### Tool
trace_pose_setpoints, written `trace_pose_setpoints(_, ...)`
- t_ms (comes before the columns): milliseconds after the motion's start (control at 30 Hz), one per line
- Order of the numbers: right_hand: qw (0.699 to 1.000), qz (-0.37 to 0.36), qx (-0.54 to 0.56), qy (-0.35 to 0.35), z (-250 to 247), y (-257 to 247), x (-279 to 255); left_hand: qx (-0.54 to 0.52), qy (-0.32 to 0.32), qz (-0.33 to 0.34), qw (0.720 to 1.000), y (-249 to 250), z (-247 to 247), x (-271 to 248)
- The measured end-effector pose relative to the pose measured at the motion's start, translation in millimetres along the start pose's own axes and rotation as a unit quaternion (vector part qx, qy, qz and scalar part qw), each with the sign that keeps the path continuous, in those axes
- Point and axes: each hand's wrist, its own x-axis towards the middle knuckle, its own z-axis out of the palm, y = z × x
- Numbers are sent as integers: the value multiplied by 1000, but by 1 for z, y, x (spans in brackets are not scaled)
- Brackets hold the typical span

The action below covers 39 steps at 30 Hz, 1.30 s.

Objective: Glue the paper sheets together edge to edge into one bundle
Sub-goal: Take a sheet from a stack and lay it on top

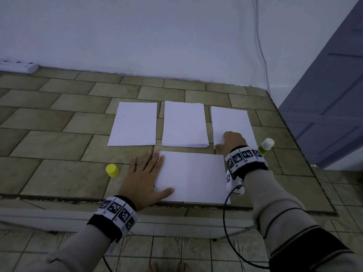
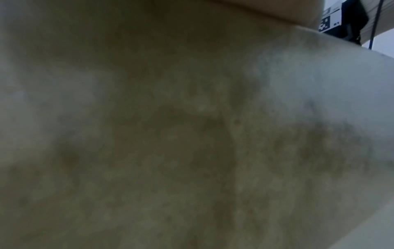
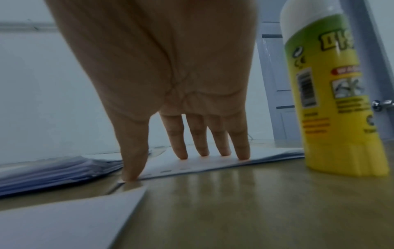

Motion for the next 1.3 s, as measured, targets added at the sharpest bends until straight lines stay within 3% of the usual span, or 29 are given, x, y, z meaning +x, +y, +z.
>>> trace_pose_setpoints(333, 997, 1, 73, 26, -7, 15, 9, 5, -22, -3, 1000, -1, -1, -1)
trace_pose_setpoints(500, 980, -7, 138, 147, -32, 18, 7, -16, -17, -16, 1000, 2, -7, 0)
trace_pose_setpoints(600, 952, -52, 214, 213, -49, 12, -3, -97, 3, -28, 995, -1, -10, 1)
trace_pose_setpoints(700, 925, -132, 284, 218, -61, 1, -24, -296, 79, -59, 950, -4, -15, 1)
trace_pose_setpoints(833, 904, -258, 292, 175, -61, -10, -63, -515, 147, -95, 839, -2, -41, 7)
trace_pose_setpoints(900, 903, -294, 281, 142, -53, -10, -78, -596, 143, -119, 781, -1, -61, 15)
trace_pose_setpoints(1100, 901, -332, 269, 74, -13, 3, -97, -711, 70, -204, 669, 8, -94, 32)
trace_pose_setpoints(1167, 904, -328, 267, 57, -4, 9, -100, -701, 58, -207, 680, 7, -94, 30)
trace_pose_setpoints(1300, 914, -307, 263, 40, 9, 20, -101, -649, 20, -176, 740, 0, -84, 25)
